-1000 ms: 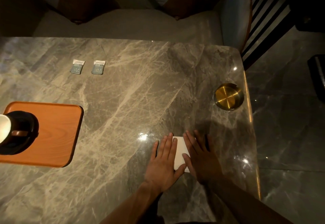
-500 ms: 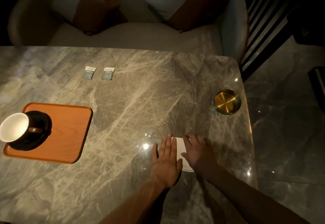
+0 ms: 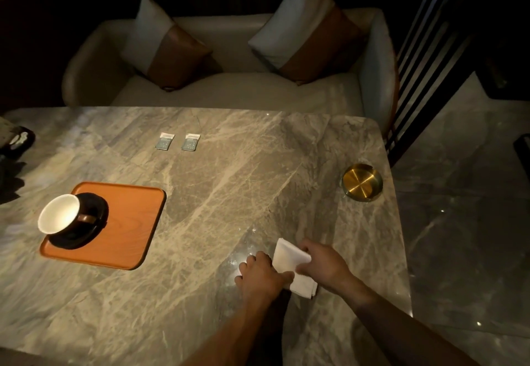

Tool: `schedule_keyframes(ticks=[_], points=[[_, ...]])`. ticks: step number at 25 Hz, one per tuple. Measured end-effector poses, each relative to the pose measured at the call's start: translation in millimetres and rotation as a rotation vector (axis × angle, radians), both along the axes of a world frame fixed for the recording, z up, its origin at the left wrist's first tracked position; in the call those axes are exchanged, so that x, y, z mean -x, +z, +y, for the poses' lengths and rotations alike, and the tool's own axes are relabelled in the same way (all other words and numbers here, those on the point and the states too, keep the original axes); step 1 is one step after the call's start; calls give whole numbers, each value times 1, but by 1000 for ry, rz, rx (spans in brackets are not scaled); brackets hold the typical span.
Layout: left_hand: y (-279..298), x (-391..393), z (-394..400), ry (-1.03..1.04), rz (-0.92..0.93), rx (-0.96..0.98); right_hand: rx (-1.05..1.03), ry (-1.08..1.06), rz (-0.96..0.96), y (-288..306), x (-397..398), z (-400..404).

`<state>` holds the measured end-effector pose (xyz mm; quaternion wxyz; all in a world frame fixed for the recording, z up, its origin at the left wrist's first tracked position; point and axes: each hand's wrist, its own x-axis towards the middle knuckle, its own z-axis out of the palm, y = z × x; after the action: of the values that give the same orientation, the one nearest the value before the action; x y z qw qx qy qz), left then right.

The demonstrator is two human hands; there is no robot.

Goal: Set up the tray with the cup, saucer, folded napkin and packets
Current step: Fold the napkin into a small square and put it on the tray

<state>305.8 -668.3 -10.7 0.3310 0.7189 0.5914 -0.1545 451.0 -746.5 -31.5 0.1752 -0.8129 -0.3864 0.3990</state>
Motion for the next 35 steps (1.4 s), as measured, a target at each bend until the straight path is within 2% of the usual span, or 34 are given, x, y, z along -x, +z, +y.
schedule_keyframes(ticks=[3,6,9,13,17,24,30,35], points=[[10,8,6,115,-204,231,-73,-111,225,15,-6,-21],[24,21,9,206,-425,341,-181,-247,473,35,-7,-35],[45,32,10,295,-658,514,-262,-384,636,58,1,-39],[73,47,13,339,-858,552,-362,-545,756,84,34,-25],[87,71,28,348,-916,511,-396,-570,762,102,65,-7],[98,122,89,260,-893,467,-406,-501,769,120,100,37],[87,186,161,141,-853,335,-409,-553,668,110,166,94],[78,234,204,38,-785,296,-455,-606,679,99,222,139]])
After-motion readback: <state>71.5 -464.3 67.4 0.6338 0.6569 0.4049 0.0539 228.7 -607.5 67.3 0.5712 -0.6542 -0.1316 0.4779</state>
